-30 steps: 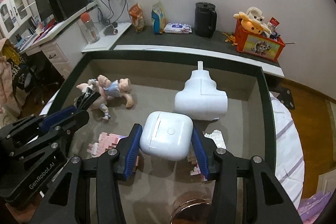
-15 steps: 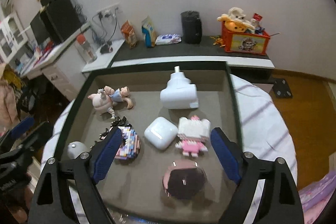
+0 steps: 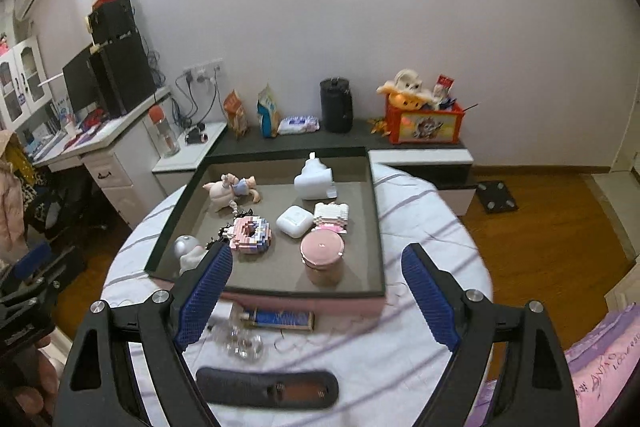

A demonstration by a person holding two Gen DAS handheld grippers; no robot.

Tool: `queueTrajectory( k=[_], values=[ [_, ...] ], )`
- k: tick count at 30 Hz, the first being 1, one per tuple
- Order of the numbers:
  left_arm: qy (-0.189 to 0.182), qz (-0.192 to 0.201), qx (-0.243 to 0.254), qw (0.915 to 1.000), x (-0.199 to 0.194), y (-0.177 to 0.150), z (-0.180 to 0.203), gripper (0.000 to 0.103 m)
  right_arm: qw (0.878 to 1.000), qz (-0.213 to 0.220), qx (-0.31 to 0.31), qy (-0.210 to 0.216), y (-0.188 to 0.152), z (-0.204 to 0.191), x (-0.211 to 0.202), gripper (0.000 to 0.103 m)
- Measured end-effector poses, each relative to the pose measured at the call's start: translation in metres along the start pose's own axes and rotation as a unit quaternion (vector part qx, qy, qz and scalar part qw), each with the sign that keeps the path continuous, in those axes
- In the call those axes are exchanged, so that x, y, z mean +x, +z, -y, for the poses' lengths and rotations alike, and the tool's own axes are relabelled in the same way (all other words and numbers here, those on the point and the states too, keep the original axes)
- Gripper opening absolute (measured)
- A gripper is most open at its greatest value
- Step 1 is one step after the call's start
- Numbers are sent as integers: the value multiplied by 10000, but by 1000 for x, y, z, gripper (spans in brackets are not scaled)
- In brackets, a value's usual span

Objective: Organize rigid objects
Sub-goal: 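Withdraw both tools back from the tray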

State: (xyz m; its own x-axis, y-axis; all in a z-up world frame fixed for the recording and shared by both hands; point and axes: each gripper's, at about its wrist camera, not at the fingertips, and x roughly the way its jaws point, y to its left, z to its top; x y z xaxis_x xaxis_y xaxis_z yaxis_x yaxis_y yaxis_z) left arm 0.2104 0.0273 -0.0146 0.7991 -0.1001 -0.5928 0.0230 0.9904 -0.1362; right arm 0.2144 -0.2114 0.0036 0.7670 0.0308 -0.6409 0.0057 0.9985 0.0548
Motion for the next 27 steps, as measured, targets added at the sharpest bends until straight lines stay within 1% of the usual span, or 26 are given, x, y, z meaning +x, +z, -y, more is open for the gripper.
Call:
queueTrajectory(
  k=[5,10,15,19,27],
  values=[
    [35,16,-102,9999,-20,-15,-5,103,9997,223,21,-92,-13,4,-36,88],
    [91,-59,-83,9999,-32,-33,-4,103,9995,277,-50,-115,-32,2,-58,88],
    [115,-174,-37,9998,-38,-50,-2,103,9997,201,-69,-100,-56,2,-70,88],
    [162,-253,-21,9995,-42,-59,0,103,9999,66,-78,-122,-69,4,-70,88],
    [224,-256,-14,9994,-49,-63,0,103,9999,22,-84,-106,-76,3,-72,88]
  ],
)
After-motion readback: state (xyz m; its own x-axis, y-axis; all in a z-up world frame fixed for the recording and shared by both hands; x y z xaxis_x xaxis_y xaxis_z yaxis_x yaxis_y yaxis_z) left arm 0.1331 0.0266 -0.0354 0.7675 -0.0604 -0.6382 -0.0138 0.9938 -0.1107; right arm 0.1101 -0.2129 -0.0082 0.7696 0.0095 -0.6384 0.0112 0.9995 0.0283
